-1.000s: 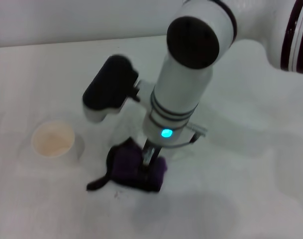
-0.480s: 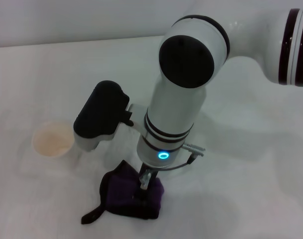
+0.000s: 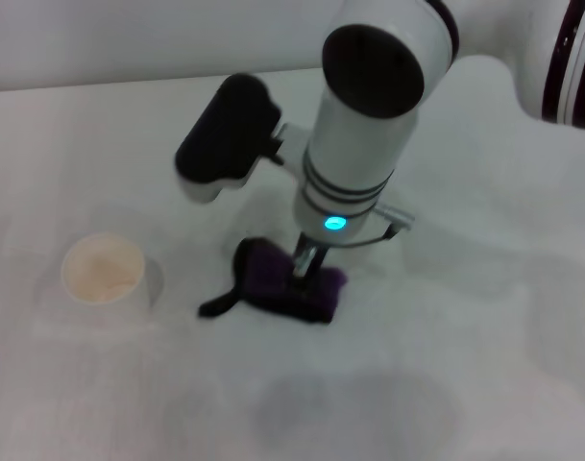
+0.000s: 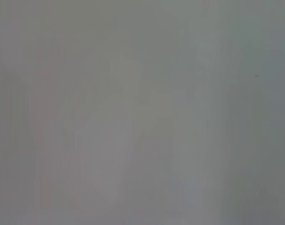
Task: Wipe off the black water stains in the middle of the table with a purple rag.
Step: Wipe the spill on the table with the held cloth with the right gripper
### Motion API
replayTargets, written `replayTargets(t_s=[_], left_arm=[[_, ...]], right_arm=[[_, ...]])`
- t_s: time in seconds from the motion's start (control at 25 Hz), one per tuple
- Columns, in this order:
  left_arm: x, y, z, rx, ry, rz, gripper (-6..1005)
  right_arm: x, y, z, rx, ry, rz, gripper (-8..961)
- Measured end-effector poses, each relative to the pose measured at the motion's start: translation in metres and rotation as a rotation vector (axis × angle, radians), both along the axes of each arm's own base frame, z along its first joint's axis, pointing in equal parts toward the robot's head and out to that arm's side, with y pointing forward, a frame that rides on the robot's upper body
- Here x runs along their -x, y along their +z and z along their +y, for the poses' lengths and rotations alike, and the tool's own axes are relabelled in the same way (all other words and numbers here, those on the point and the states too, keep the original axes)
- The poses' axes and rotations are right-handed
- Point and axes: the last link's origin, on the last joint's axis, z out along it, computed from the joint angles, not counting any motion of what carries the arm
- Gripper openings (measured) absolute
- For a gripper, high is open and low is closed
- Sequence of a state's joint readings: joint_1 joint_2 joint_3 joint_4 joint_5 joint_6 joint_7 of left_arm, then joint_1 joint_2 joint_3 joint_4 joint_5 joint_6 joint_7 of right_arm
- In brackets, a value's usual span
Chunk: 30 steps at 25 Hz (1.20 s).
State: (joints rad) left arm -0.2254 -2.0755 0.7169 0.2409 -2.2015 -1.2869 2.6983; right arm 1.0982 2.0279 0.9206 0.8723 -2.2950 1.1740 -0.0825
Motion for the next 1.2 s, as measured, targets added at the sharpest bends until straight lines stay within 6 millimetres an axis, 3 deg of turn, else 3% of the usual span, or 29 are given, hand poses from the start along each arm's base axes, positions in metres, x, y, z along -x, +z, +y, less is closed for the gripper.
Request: replayTargets(t_s=[0.2,0.32,0.8,1.04,1.2], left_arm=[[0.001,0.0,-0.001,-0.002,0.005,0.0,877],[0.002,0.0,-0.001,-0.002,0.008,-0.001,877],[-0.001,-0.002,0.008,0.012,0.007,0.007,876],[-0.002,-0.002,0.01,0.015,0.006,0.007,876],[-0.002,-0.002,0.01,0.015,0.005,0.006,876]], right_arm=[[-0.015,0.017,0.02,-0.103,-0.023,-0.067,126],[-0.017,0.02,0.023,-0.114,-0.029,-0.074,126],[0.016,-0.01,-0.026,0.188,-0.005,0.112,126],[0.013,-0.019,-0.039,0.263,0.0,0.113,126],[0.007,-0.018,-0.034,0.23,-0.017,0.101,126]])
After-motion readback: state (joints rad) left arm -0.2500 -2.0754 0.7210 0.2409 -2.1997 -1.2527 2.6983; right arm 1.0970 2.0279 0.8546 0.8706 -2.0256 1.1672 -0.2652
